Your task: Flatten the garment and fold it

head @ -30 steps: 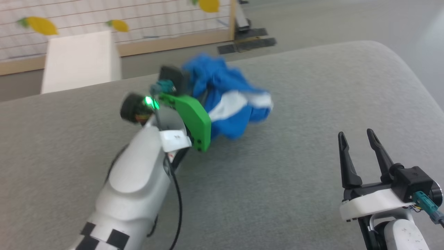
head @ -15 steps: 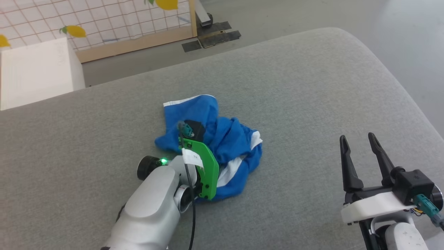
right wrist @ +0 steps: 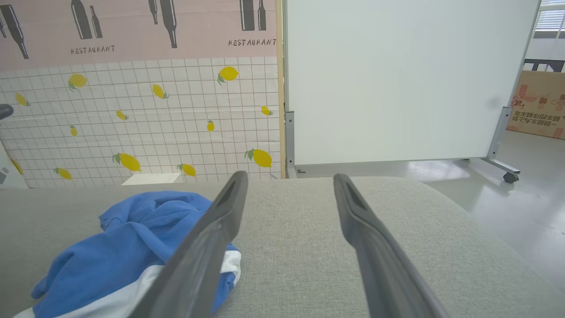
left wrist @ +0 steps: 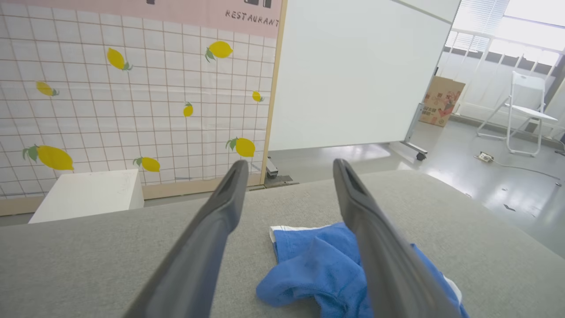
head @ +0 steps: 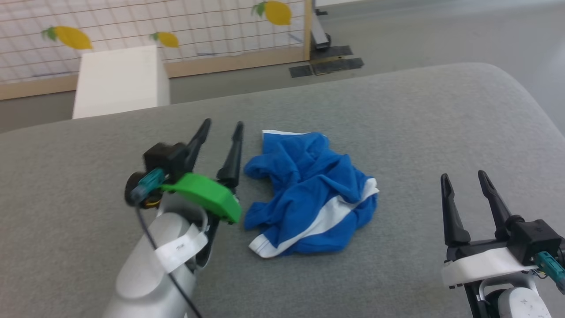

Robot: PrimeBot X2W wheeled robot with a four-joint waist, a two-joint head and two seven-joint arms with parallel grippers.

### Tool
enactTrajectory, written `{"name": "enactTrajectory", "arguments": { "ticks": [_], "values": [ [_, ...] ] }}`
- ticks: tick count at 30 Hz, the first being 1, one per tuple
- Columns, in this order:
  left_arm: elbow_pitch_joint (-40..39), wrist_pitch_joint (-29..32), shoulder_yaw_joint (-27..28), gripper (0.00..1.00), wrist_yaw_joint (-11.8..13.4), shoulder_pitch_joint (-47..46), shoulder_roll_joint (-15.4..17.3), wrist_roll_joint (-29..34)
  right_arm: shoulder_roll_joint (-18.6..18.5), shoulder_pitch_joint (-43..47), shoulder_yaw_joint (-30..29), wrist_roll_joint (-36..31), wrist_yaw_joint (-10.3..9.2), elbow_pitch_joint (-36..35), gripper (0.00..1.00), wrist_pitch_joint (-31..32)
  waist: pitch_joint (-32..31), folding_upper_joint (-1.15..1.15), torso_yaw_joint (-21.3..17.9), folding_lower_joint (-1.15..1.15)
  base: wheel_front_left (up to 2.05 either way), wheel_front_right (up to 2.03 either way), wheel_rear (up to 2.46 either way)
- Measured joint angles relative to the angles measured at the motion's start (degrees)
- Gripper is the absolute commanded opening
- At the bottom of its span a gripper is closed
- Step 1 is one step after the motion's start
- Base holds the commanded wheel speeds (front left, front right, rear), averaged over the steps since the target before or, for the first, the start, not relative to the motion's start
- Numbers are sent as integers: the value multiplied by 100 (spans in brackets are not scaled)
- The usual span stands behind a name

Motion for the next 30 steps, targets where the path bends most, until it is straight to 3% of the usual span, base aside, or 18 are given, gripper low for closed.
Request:
{"name": "enactTrajectory", "arguments": {
  "ticks": [6, 12, 20, 30],
  "values": [
    [-682, -165, 504, 100, 135, 744, 181, 83, 1, 0, 32, -52, 0, -125, 100, 98, -28, 0, 376, 0, 0, 0, 0],
    [-1483, -175, 1109, 100, 156, 1608, 124, 467, -3, -1, 260, -215, 0, -248, 100, 252, 6, 0, 652, 0, 0, 0, 0],
    [-1872, -176, 1569, 100, -7, 2162, -318, 814, -16, -245, 1714, -504, 0, 18, 100, 1249, 123, 0, 1009, 0, 0, 0, 0],
    [-1912, -179, 1679, 100, -253, 2134, -530, 1005, -475, -1115, 3166, -280, 3, 1012, 100, 3105, 374, 0, 1546, 0, 0, 0, 0]
  ]
}}
